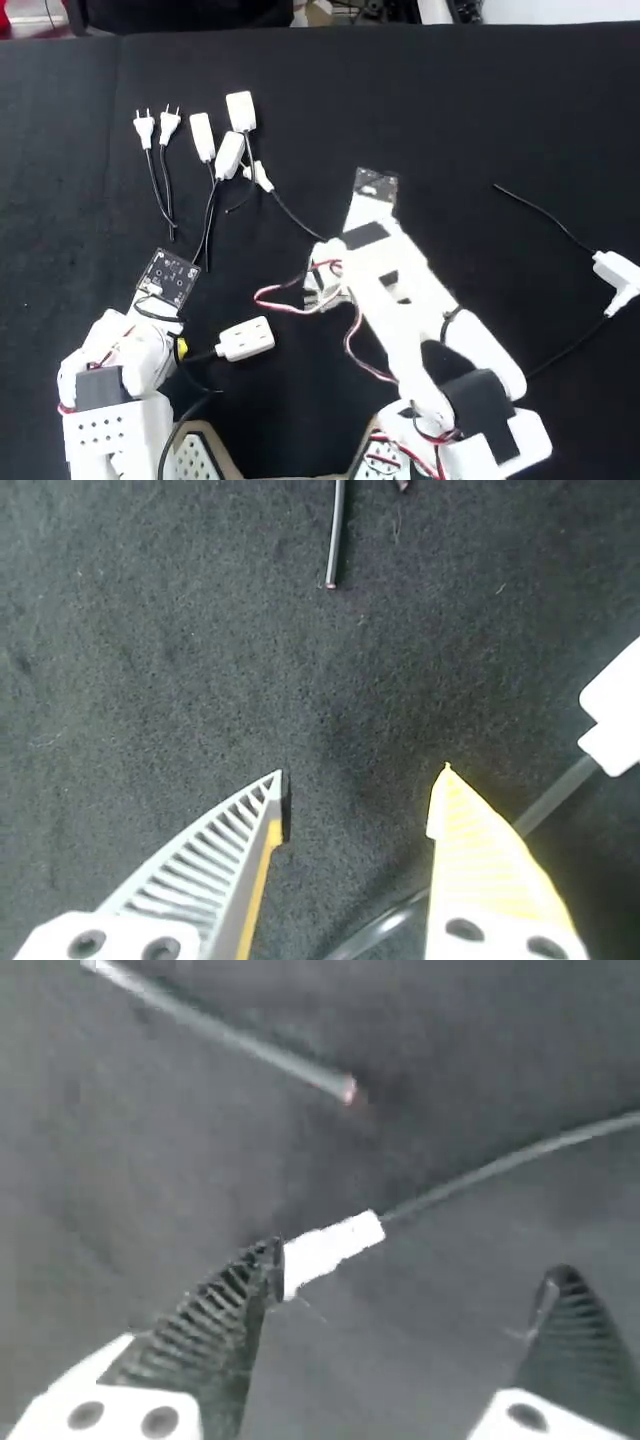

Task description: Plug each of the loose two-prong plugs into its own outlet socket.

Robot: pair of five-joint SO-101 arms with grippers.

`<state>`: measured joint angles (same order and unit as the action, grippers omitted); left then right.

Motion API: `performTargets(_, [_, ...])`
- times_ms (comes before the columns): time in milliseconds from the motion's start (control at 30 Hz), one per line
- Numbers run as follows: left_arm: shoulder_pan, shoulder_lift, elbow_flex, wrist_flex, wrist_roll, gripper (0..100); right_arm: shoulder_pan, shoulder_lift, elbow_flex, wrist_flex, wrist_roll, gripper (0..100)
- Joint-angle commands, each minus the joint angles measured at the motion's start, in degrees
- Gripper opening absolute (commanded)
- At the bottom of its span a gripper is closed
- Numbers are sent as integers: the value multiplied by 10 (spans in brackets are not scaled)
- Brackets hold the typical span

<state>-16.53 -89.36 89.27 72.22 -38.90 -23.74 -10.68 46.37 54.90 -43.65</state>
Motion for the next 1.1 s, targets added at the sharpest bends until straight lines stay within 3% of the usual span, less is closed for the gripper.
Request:
performTargets(0, [7,0,-2,8,-6,234,-14,-12,13,-57,-80,395])
performTargets(200, [7,0,-2,8,-6,234,-12,-12,13,-31,-94,383])
performTargets(467, [7,0,-2,8,-6,234,-11,-12,0,-29,-12,34])
performTargets(700, [7,0,-2,8,-6,234,22,-16,0,-25,11,11])
performTargets(833, [7,0,-2,8,-6,234,46,-16,0,-24,73,11])
performTargets(1067, [7,0,-2,8,-6,234,47,-12,-33,61,109,16])
